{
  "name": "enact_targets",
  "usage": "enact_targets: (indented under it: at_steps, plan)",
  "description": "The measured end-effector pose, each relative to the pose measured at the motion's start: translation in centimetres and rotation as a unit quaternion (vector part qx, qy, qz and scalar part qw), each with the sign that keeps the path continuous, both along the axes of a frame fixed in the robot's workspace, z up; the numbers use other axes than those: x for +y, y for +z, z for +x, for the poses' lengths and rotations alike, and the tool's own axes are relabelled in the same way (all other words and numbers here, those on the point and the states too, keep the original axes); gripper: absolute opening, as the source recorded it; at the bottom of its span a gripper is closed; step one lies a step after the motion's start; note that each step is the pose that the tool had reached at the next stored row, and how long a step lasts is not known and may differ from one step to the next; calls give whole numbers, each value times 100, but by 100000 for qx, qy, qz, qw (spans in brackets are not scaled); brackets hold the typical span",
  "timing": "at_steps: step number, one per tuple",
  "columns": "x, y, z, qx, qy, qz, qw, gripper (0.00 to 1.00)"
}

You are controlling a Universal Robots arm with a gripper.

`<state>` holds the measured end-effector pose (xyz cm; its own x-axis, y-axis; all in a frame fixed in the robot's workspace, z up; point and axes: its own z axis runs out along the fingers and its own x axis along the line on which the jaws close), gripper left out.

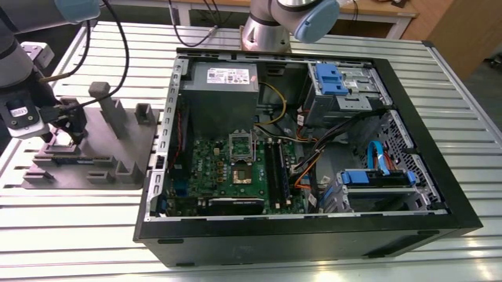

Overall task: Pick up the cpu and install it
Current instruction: 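Pick up the cpu and move it towards the insertion slot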

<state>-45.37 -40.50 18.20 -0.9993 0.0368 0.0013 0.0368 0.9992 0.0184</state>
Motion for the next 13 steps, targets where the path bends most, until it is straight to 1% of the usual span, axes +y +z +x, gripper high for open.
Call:
enact_targets:
  at_steps: [13]
  plan:
    - [0,-10,0,-6,-17,-74,100000,65]
